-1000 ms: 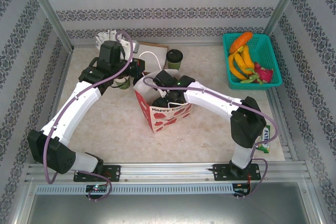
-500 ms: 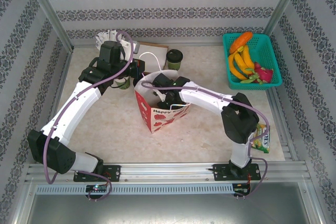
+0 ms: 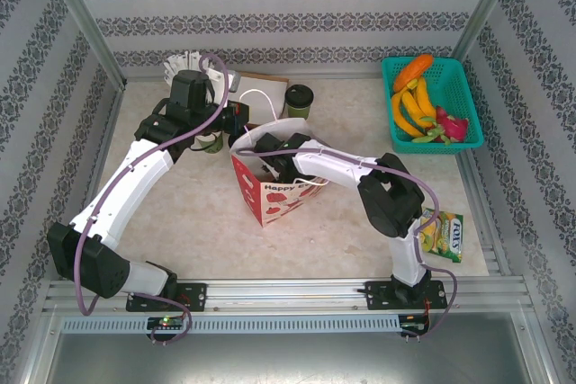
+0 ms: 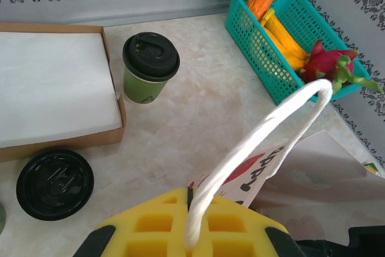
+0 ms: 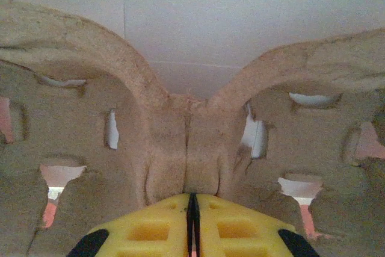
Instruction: Pack the takeout coffee
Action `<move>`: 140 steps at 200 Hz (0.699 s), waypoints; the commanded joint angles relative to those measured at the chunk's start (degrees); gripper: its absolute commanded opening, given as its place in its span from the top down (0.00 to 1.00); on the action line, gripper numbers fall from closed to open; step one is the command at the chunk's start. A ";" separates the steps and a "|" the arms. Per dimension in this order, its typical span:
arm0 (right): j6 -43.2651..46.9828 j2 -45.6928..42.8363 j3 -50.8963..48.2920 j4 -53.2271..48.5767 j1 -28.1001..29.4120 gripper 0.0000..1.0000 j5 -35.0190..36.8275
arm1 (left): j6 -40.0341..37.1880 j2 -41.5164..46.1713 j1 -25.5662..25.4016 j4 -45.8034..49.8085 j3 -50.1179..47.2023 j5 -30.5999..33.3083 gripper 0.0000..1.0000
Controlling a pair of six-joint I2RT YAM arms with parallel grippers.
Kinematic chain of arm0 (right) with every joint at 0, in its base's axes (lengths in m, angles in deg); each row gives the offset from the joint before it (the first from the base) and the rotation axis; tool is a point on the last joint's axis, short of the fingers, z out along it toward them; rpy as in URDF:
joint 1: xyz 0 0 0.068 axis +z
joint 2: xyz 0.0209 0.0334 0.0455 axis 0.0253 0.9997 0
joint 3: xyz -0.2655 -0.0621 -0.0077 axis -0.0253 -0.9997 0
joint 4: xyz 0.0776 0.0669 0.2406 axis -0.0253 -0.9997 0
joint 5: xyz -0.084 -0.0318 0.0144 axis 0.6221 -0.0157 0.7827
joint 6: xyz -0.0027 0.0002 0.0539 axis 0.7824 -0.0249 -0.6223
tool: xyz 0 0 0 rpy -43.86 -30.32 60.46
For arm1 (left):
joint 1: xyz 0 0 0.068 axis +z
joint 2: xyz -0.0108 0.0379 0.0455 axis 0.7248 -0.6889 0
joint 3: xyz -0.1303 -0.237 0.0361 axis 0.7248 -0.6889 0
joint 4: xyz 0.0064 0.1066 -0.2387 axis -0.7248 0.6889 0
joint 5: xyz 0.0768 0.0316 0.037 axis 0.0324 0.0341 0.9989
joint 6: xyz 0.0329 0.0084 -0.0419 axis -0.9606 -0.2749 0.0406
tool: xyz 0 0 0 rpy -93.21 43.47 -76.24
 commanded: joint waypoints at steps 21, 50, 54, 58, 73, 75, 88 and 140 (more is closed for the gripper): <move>-0.26 -0.94 1.62 -1.49 0.35 0.83 0.10 | -0.63 -0.49 0.50 0.80 1.50 -1.46 1.00; -2.67 -3.37 -0.13 -0.75 0.13 0.82 1.22 | -0.76 -0.68 0.50 0.70 1.53 -1.42 1.00; -3.43 -3.37 -0.65 -0.68 0.07 0.82 2.29 | -0.84 -0.66 0.55 0.71 1.48 -1.37 1.00; -4.38 -3.23 -1.19 -0.60 -0.04 0.82 3.39 | -0.84 -0.65 0.51 0.71 1.51 -1.43 1.00; -7.56 -2.40 -3.78 1.05 -0.41 0.82 6.03 | -1.02 -0.68 0.47 0.80 1.45 -1.42 1.00; -7.79 -2.32 -4.11 1.38 -0.48 0.82 6.05 | -1.06 -0.65 0.49 0.80 1.45 -1.44 1.00; -8.96 -0.29 -4.85 2.12 -0.49 0.82 5.68 | -1.20 -0.64 0.52 0.96 1.45 -1.40 1.00; -7.80 -0.31 -2.58 2.89 0.08 0.77 2.28 | -1.64 -0.70 0.50 1.42 1.48 -1.64 1.00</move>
